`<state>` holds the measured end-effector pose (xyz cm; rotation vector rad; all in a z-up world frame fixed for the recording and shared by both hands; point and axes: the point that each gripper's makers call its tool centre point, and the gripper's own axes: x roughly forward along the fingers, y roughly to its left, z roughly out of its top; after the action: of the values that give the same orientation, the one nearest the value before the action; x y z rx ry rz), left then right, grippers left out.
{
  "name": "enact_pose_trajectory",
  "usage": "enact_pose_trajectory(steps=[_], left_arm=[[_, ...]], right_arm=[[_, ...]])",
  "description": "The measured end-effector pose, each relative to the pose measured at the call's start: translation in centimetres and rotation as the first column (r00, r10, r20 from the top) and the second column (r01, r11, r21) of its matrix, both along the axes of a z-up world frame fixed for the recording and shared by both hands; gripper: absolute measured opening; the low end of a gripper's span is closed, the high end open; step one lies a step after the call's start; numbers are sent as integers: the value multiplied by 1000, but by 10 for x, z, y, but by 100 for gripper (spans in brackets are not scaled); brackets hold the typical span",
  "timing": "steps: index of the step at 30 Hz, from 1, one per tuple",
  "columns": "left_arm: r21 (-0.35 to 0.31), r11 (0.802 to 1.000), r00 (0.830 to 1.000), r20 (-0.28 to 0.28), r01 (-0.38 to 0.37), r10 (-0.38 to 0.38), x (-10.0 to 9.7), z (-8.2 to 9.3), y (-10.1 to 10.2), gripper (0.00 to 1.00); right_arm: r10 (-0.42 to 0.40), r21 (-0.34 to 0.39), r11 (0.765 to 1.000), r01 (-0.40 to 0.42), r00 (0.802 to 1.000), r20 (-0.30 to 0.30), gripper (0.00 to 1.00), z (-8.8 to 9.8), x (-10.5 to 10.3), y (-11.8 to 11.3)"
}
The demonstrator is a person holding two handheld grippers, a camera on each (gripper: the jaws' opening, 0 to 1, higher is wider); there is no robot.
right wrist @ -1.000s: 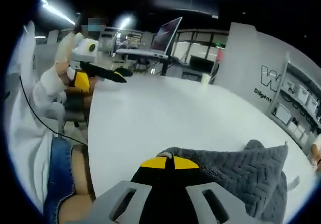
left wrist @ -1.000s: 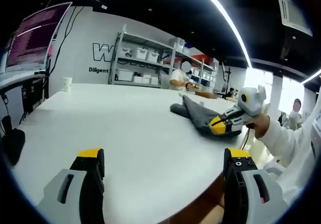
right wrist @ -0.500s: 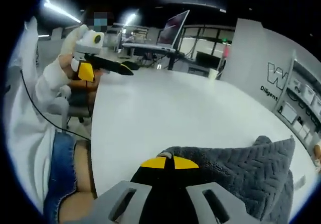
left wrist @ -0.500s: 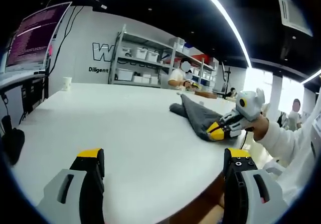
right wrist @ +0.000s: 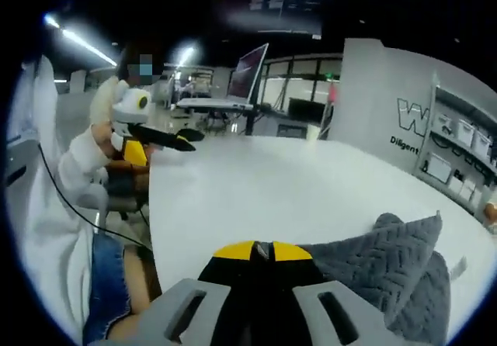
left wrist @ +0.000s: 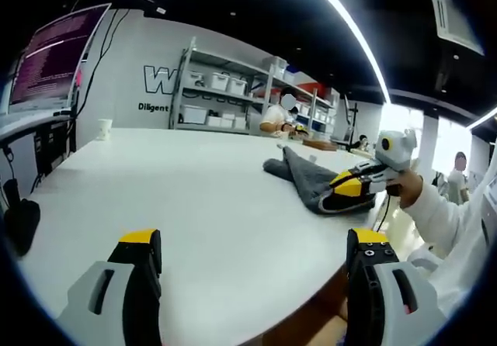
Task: Open the folded towel by lifting each exposed corner and separating the folded layers until the towel lies flat within the target outline without major curled edges
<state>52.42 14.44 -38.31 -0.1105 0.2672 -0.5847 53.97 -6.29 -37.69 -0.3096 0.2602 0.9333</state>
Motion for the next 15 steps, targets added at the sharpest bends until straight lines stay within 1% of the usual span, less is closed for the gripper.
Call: enact_pose_trajectory(steps=[2,5,6,8,9,10,12,15], left_arm=[[1,1000,1000,0,3,-3,0,0,-2,98],[1,1000,1000,2,7,-7,0,2,-3,98],[2,1000,1000,2,9,-9,-1,3,-4,98],[4,1000,1000,3,12,-12,-1,4,-6,99],[6,1000,1000,3,13,-13,-1,4,-6,99],[9,1000,1000,3,14,-14,-1,5,-7,99],[12,1000,1000,3,17,-17,-1,5,-9,99],[19,1000,1000,1,22,-22,-2,6,-13,99]], right_arm=[[-8,35,999,9,1000,-8,11,8,-2,-3],[-41,62,997,41,999,3,17,19,-3,-12],[-55,65,996,54,998,8,17,23,-3,-17],[-101,78,992,100,995,19,12,31,-2,-29],[-131,91,988,128,991,28,12,37,-1,-36],[-164,105,982,159,986,35,14,42,0,-45],[-218,123,969,213,975,29,21,49,1,-60],[-273,124,956,267,961,35,25,55,-1,-82]])
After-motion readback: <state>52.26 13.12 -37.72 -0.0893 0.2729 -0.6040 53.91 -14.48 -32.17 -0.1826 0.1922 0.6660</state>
